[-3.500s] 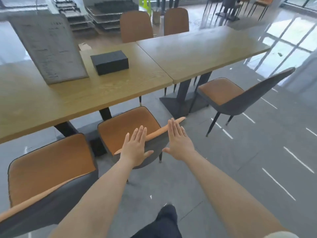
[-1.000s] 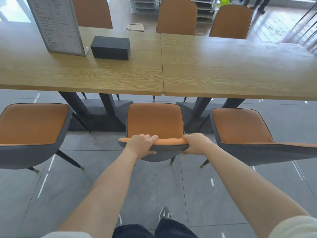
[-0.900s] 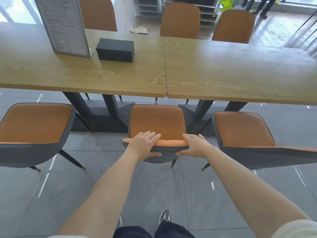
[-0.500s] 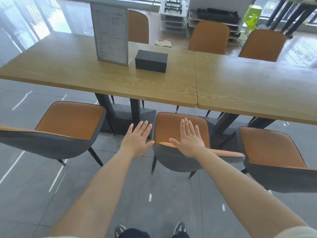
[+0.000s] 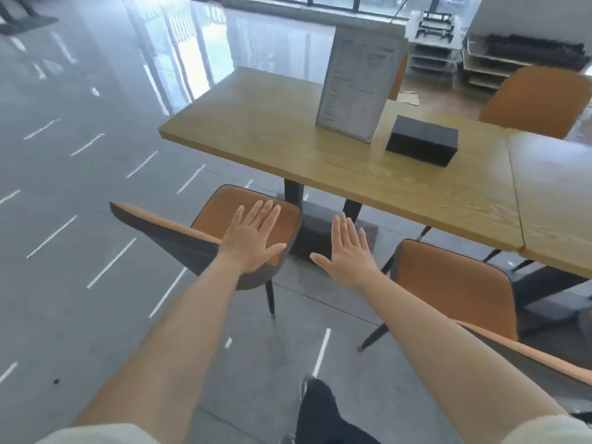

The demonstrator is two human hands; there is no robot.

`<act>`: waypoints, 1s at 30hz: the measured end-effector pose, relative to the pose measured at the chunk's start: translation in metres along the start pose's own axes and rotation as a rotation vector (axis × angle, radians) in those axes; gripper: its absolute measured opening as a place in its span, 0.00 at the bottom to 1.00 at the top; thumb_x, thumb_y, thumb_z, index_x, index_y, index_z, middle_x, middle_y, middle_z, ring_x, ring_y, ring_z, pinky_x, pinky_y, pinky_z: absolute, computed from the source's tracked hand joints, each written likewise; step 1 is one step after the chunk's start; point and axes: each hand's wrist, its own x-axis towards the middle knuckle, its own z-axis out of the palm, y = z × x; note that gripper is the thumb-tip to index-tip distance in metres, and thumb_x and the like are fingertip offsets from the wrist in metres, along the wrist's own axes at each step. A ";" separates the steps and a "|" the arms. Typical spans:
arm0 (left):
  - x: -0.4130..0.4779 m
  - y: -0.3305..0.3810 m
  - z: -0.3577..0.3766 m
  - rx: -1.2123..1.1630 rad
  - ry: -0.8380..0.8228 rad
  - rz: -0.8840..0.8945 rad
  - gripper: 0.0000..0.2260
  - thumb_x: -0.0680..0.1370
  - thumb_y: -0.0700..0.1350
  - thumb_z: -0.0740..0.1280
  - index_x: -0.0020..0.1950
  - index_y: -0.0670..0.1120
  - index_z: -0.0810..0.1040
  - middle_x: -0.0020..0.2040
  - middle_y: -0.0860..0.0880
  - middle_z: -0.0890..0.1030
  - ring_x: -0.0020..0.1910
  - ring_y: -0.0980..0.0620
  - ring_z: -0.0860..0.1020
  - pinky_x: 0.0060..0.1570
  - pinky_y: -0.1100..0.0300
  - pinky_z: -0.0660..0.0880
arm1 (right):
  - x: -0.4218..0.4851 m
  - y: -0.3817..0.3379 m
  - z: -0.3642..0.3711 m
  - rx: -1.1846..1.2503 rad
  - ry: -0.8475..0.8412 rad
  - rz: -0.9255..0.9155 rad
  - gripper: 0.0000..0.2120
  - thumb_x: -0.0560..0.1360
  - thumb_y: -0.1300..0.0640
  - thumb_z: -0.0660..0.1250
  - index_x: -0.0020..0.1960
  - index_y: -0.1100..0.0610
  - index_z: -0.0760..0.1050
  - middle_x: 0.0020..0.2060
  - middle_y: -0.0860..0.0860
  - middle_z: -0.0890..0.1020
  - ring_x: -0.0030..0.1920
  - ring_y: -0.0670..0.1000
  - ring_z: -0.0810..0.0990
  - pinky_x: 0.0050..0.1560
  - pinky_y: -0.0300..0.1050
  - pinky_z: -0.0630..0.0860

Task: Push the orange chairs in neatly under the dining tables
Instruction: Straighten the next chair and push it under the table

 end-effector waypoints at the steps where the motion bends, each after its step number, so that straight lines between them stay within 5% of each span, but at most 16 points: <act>1: 0.002 -0.015 0.000 -0.005 -0.001 -0.008 0.33 0.79 0.61 0.49 0.76 0.48 0.39 0.77 0.47 0.41 0.76 0.48 0.41 0.73 0.49 0.37 | 0.012 -0.013 -0.001 -0.006 -0.004 -0.018 0.40 0.78 0.36 0.46 0.73 0.59 0.28 0.74 0.54 0.32 0.74 0.52 0.31 0.72 0.50 0.31; 13: 0.013 -0.179 -0.013 -0.076 -0.042 -0.117 0.36 0.77 0.63 0.53 0.76 0.46 0.40 0.78 0.47 0.43 0.77 0.49 0.42 0.74 0.48 0.40 | 0.128 -0.150 -0.026 0.026 -0.020 -0.177 0.41 0.77 0.35 0.46 0.73 0.58 0.27 0.74 0.53 0.32 0.74 0.51 0.32 0.72 0.48 0.32; 21: -0.002 -0.258 0.015 -0.068 -0.175 0.048 0.47 0.68 0.73 0.50 0.75 0.47 0.37 0.78 0.48 0.42 0.76 0.52 0.42 0.74 0.48 0.40 | 0.137 -0.224 -0.002 0.087 -0.045 -0.115 0.43 0.77 0.35 0.49 0.73 0.58 0.28 0.75 0.54 0.34 0.75 0.51 0.34 0.73 0.47 0.34; 25: -0.011 -0.296 0.029 -0.013 -0.236 0.152 0.48 0.70 0.65 0.64 0.75 0.48 0.36 0.78 0.49 0.41 0.76 0.51 0.41 0.73 0.48 0.39 | 0.128 -0.257 0.015 0.128 -0.106 -0.031 0.46 0.76 0.35 0.53 0.73 0.58 0.27 0.75 0.53 0.34 0.75 0.50 0.34 0.73 0.47 0.35; 30: -0.007 -0.329 0.043 0.033 -0.367 0.165 0.42 0.74 0.56 0.67 0.75 0.55 0.39 0.78 0.46 0.43 0.77 0.47 0.43 0.73 0.45 0.42 | 0.120 -0.281 0.037 0.176 -0.173 0.134 0.51 0.73 0.36 0.62 0.74 0.58 0.29 0.76 0.52 0.36 0.76 0.51 0.37 0.74 0.49 0.39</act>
